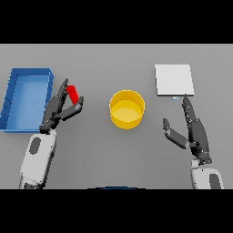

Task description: Pick up the red beaker and tilt it to pour out 1 green nut into yellow bowl. Pick up the yellow bowl and place it on the metallic measuring scale.

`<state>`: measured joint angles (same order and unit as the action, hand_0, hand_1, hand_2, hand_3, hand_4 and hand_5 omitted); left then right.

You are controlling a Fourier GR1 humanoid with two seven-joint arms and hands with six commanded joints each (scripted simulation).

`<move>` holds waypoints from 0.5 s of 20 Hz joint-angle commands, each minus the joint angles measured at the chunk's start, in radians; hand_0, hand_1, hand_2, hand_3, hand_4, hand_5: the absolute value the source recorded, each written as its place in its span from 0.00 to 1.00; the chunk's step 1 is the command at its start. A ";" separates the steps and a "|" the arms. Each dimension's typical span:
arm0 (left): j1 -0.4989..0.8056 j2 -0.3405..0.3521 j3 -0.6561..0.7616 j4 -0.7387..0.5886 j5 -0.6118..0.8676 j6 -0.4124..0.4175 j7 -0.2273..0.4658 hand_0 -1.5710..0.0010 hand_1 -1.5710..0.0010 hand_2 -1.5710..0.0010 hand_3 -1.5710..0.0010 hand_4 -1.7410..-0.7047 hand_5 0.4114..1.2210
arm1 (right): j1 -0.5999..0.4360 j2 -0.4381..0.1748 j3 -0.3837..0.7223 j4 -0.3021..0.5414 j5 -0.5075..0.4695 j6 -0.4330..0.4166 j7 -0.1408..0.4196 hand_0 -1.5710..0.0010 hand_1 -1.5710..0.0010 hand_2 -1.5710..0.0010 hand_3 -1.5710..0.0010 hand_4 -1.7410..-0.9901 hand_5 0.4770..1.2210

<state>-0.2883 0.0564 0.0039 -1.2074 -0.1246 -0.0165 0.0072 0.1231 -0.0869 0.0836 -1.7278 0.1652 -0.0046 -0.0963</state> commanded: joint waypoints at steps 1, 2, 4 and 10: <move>-0.019 0.002 0.003 0.018 -0.002 -0.001 -0.004 1.00 1.00 1.00 1.00 0.40 0.37 | -0.002 0.001 -0.003 0.008 -0.009 0.005 -0.002 1.00 1.00 1.00 1.00 0.54 0.28; -0.041 0.005 0.009 0.041 -0.003 0.000 -0.012 1.00 1.00 1.00 1.00 0.41 0.37 | 0.004 0.003 0.002 0.005 -0.010 0.010 -0.005 1.00 1.00 1.00 1.00 0.54 0.28; -0.083 0.009 0.018 0.087 -0.009 0.004 -0.012 1.00 1.00 1.00 1.00 0.41 0.36 | -0.008 -0.003 -0.007 0.020 -0.011 0.010 -0.002 1.00 1.00 1.00 1.00 0.55 0.28; -0.148 -0.001 0.029 0.173 -0.010 0.003 -0.043 1.00 1.00 1.00 1.00 0.39 0.38 | -0.017 0.000 -0.007 0.010 -0.011 0.006 0.015 1.00 1.00 1.00 1.00 0.57 0.28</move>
<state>-0.4368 0.0553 0.0331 -1.0345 -0.1352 -0.0136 -0.0337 0.1056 -0.0877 0.0764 -1.7176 0.1538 0.0006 -0.0795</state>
